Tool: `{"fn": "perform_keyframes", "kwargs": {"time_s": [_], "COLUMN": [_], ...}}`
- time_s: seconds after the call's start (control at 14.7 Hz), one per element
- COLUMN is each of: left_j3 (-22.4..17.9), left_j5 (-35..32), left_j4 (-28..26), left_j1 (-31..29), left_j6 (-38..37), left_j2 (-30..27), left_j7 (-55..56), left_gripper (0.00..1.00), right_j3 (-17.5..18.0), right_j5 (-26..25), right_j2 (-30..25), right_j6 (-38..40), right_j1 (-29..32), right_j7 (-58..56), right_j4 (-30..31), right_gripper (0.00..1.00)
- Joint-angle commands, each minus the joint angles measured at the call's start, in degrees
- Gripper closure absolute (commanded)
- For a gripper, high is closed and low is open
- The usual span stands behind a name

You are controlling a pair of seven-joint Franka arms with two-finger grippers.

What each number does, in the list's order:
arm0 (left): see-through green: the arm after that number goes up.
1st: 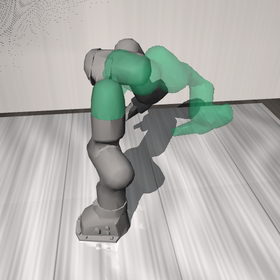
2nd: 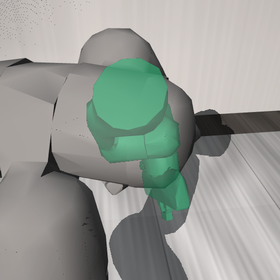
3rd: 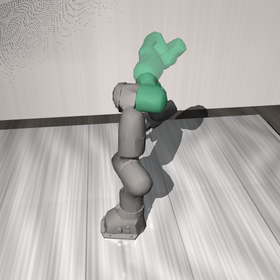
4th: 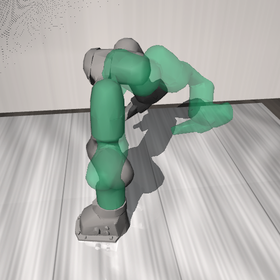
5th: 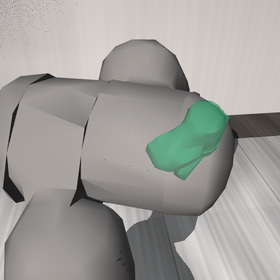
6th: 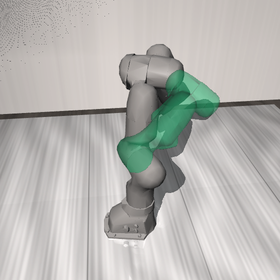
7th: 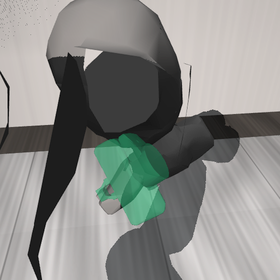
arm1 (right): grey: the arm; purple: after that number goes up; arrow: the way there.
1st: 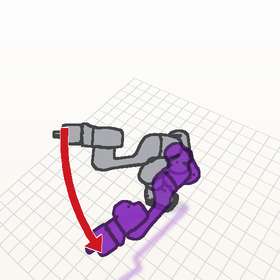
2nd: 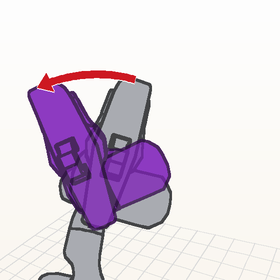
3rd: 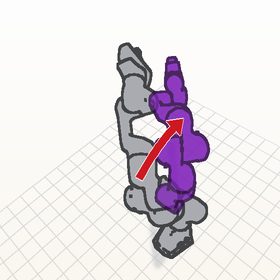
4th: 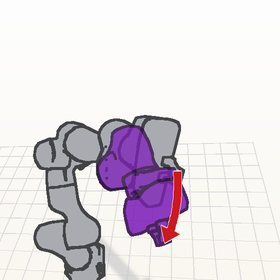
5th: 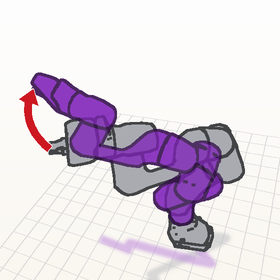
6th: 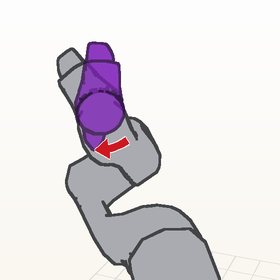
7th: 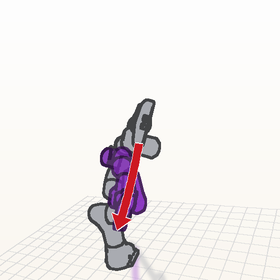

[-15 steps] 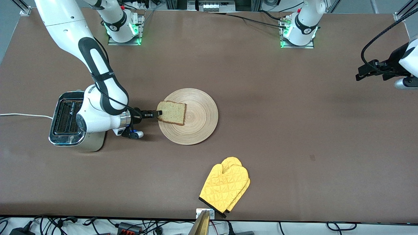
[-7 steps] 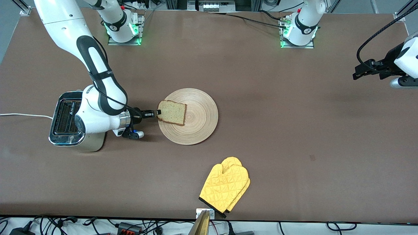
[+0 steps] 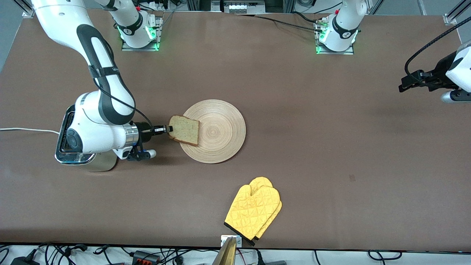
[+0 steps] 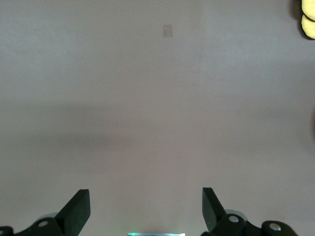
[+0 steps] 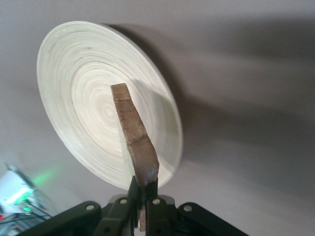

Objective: Move plate and put bread in toaster
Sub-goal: 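Carry the bread with the right gripper above the toaster slot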

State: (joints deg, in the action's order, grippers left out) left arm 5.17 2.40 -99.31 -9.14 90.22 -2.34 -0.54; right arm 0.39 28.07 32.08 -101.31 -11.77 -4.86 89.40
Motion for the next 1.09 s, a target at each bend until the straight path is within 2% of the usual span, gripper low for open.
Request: {"fn": "perform_keyframes", "kwargs": {"time_s": [0.0, 0.34, 0.68, 0.89, 1.02], "left_j3": [0.7, 0.5, 1.8, 1.8, 1.7], "left_j5": [0.2, -1.6, -1.7, -1.6, -1.6], "left_j4": [0.4, 0.5, 1.5, 1.6, 1.6], "left_j1": [0.2, 0.3, 0.8, 0.5, 0.4], "left_j6": [1.1, 2.5, 2.9, 2.2, 1.5], "left_j2": [-0.1, -0.2, -0.2, -0.2, -0.3], "left_j7": [0.4, 0.0, 0.3, 0.2, 0.1], "left_gripper": [0.00, 0.00, 0.00, 0.00, 0.00], "right_j3": [-0.2, -1.9, -6.0, -6.4, -7.9], "right_j5": [-9.1, -26.9, -36.3, -43.3, -47.0], "right_j2": [-0.5, -1.1, -1.6, -1.6, -1.5], "right_j6": [8.7, 20.2, 26.3, 27.6, 27.5], "right_j1": [0.3, 0.4, 0.4, 0.7, 0.6], "right_j7": [3.7, 5.0, 4.1, 4.0, 4.2], "right_j4": [-8.3, -19.4, -24.8, -24.8, -24.8], "right_gripper": [1.00, 1.00, 1.00, 1.00, 1.00]}}
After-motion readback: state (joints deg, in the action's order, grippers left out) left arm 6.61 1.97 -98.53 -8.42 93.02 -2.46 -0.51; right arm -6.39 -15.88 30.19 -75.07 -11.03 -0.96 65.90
